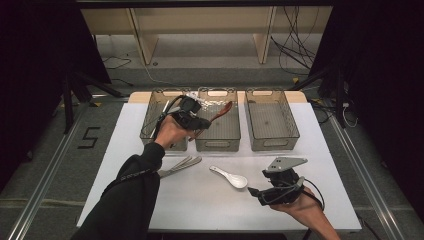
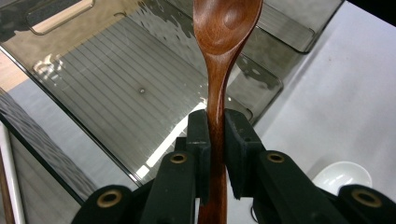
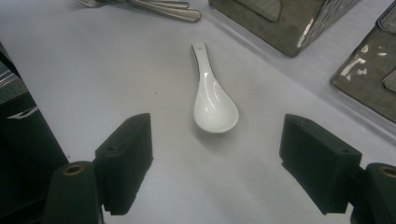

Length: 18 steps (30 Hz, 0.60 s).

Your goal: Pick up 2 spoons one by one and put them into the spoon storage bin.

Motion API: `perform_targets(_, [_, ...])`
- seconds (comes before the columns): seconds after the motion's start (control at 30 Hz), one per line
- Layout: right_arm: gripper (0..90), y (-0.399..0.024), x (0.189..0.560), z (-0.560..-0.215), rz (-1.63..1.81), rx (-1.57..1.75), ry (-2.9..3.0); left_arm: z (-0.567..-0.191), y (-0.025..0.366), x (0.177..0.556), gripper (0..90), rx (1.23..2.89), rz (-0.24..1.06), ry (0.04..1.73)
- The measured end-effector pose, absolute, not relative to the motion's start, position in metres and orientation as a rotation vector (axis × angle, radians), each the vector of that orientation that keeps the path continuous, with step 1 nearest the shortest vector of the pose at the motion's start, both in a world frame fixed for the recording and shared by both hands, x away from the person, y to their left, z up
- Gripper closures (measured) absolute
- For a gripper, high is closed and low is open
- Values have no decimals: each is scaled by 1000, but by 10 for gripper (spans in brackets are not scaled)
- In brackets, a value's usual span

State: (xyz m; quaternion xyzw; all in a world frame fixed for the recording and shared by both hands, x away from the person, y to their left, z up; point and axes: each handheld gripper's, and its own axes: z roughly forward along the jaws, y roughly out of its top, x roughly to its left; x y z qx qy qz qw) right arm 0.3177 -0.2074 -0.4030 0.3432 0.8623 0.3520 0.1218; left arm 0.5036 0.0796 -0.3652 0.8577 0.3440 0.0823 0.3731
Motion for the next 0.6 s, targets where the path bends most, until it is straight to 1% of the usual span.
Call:
perform_targets(0.3, [264, -208, 318, -403, 1028, 1001, 2519, -370, 75, 517, 804, 2188, 207, 905])
perform_targets(0.6, [264, -207, 318, -404, 1027, 1003, 2521, -366, 69, 529, 803, 2170, 237, 921])
